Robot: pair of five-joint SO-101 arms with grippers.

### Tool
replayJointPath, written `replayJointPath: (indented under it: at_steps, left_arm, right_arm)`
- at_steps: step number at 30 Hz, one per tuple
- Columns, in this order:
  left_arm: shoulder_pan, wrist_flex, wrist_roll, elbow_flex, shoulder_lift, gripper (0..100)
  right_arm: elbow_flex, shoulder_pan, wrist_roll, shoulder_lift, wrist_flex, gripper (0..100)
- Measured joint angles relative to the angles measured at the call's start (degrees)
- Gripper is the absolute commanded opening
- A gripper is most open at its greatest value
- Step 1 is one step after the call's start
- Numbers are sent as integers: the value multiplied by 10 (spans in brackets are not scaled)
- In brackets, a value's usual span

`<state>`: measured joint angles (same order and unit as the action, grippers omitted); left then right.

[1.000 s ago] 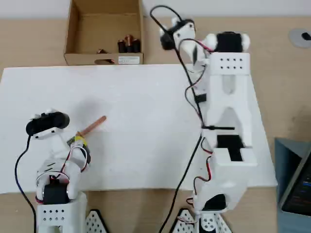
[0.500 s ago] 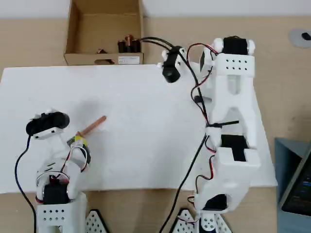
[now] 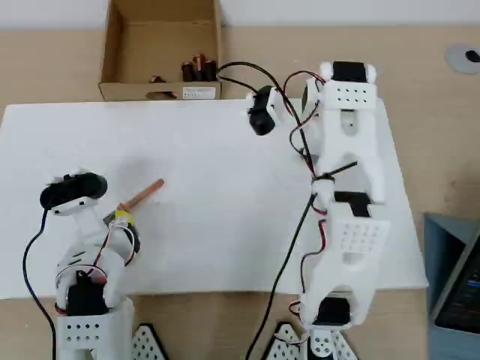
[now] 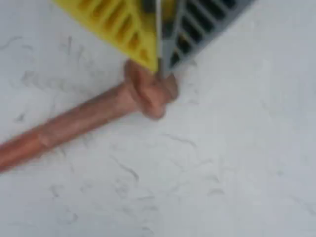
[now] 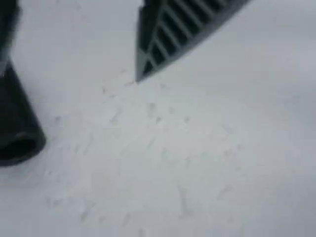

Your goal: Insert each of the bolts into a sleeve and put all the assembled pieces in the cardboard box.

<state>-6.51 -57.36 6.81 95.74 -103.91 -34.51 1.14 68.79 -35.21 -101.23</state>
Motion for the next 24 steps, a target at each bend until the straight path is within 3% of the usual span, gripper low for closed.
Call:
replayJointPath:
  at_steps: [19,24]
  left_arm:
    - [0,0,0,0,0,3]
    - [0,0,0,0,0,3]
  right_arm:
    - [-214,-23,44,-214,1,196]
    - [-255,-24,44,-245,1,54]
